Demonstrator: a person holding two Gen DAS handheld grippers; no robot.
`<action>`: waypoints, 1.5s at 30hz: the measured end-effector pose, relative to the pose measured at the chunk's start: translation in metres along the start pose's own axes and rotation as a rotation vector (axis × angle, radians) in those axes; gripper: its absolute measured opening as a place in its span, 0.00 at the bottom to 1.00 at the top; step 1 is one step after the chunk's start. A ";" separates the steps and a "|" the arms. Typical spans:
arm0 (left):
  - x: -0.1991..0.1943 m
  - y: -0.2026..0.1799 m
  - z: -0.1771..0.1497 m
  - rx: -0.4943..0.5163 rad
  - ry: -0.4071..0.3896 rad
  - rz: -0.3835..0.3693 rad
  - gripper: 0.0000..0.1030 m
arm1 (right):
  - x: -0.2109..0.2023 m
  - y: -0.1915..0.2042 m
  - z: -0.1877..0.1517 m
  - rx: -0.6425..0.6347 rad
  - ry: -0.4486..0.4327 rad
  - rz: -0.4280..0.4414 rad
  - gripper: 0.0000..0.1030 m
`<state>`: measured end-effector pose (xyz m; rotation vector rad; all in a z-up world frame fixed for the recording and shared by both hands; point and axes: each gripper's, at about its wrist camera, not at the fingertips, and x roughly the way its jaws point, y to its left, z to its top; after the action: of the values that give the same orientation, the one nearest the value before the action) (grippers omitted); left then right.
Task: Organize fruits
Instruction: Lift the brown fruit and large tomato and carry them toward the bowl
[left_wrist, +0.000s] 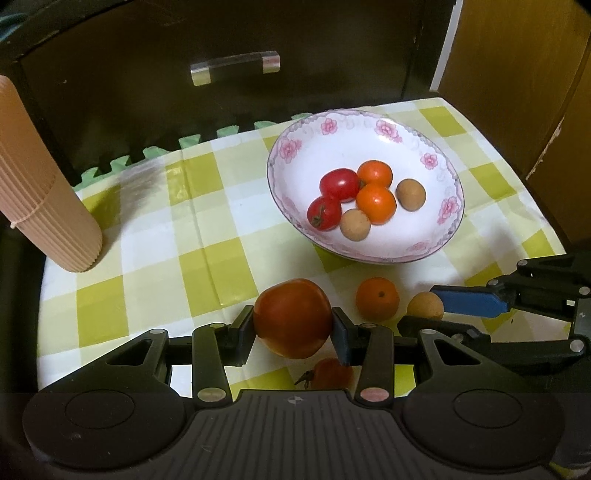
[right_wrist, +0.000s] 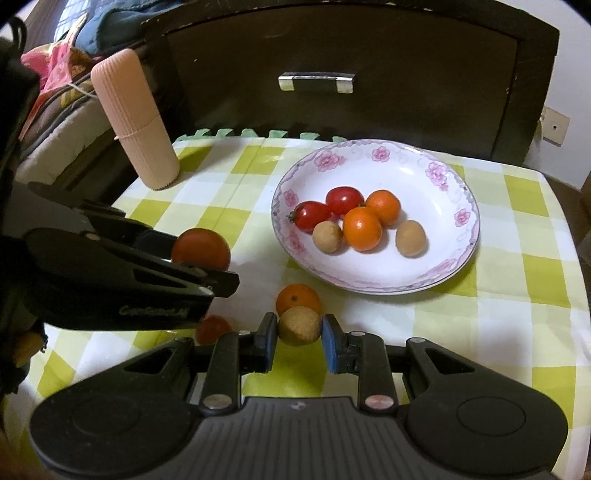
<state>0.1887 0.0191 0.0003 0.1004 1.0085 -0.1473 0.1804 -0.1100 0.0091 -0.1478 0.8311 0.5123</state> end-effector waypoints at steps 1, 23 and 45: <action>0.000 0.000 0.000 0.000 -0.002 -0.001 0.49 | -0.001 -0.001 0.001 0.003 -0.003 -0.002 0.25; 0.010 -0.010 0.055 -0.041 -0.068 -0.027 0.49 | 0.003 -0.050 0.042 0.088 -0.089 -0.083 0.25; 0.055 -0.019 0.098 -0.038 -0.072 -0.004 0.51 | 0.043 -0.088 0.068 0.095 -0.102 -0.134 0.25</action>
<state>0.2960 -0.0185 0.0057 0.0585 0.9390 -0.1343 0.2926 -0.1489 0.0168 -0.0884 0.7389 0.3510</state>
